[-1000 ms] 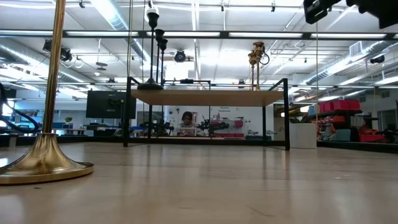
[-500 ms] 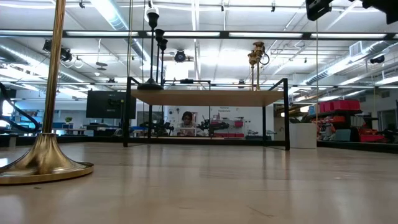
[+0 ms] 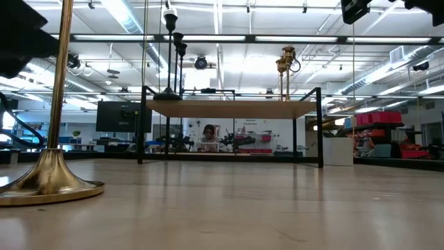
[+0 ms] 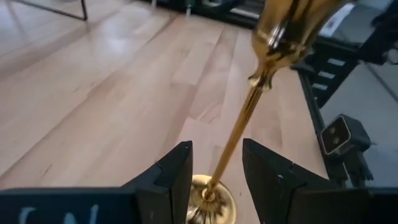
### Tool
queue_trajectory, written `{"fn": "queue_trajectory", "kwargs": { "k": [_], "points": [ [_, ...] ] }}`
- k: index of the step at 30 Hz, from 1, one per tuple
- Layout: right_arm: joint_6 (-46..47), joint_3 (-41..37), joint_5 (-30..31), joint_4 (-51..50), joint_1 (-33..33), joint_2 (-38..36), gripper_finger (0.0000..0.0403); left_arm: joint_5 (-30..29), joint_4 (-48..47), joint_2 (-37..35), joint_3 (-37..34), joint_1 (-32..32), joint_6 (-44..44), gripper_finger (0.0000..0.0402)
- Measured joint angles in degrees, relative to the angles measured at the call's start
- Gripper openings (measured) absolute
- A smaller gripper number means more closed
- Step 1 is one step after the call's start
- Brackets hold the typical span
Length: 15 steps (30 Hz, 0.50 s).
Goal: Pick & Place candle stick holders
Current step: Put the gold candle holder on the shelf aligned with the gold candle holders
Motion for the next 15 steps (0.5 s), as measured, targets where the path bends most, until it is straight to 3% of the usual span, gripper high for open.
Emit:
{"fn": "queue_trajectory", "kwargs": {
  "k": [8, 15],
  "points": [
    [-0.2, 0.0, 0.0, 0.0, 0.0, 0.0, 0.0182, 4.1, 21.5, 1.2, -3.7, 1.9, 15.7, 0.0142],
    [-0.2, 0.0, 0.0, 0.0, 0.0, 0.0, 0.0182, 6.7, 24.0, 3.8, -2.8, 5.7, 20.0, 0.0142]
  ]
}}
